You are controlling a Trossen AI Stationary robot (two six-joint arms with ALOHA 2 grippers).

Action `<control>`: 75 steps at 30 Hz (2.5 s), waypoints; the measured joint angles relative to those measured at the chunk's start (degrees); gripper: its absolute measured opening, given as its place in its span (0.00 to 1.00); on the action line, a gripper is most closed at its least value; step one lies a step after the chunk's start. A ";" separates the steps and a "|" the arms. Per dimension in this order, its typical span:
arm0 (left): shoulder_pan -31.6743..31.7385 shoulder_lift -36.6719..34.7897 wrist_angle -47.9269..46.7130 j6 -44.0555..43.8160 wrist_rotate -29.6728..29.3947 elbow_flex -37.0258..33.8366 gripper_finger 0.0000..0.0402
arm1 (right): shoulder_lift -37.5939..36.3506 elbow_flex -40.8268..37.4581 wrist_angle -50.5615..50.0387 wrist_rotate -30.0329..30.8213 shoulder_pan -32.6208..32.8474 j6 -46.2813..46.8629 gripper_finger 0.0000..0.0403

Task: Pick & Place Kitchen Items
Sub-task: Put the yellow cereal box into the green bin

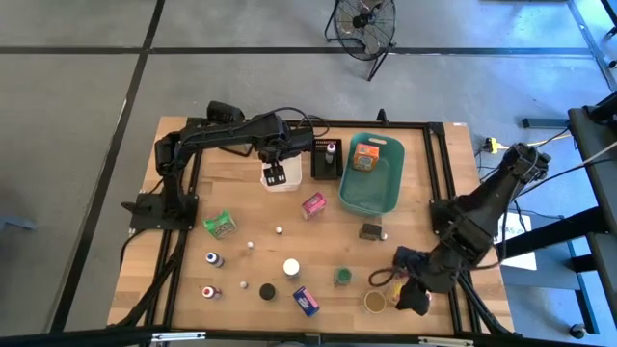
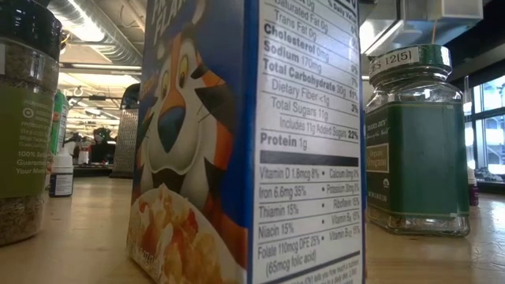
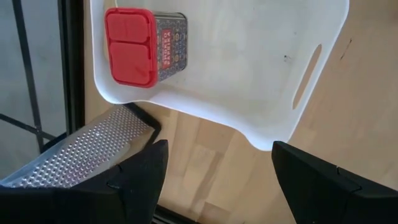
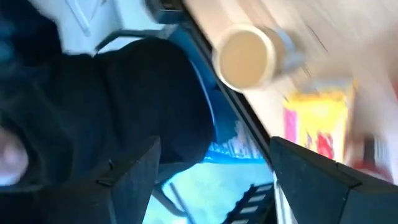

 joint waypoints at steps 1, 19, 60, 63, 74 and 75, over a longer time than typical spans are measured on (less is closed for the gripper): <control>0.00 0.00 0.08 0.46 0.00 0.00 0.70 | 0.06 0.00 -0.81 0.05 0.71 2.85 0.76; 4.04 0.00 6.20 5.41 0.42 0.00 0.70 | 7.43 -0.02 -6.06 -2.27 4.17 2.30 0.76; 8.44 0.01 11.55 9.91 6.54 0.00 0.70 | 15.44 6.19 -17.05 1.69 3.67 -5.84 0.76; 8.44 0.02 11.55 9.91 6.51 0.00 0.70 | 16.28 6.19 -16.97 1.68 3.28 -5.82 0.76; 8.44 0.02 11.55 9.91 6.51 0.00 0.70 | 18.81 6.20 -17.08 0.79 2.14 -8.22 0.76; 8.44 0.02 11.55 9.93 6.51 0.00 0.70 | 18.82 6.19 -17.05 0.79 2.14 -8.22 0.76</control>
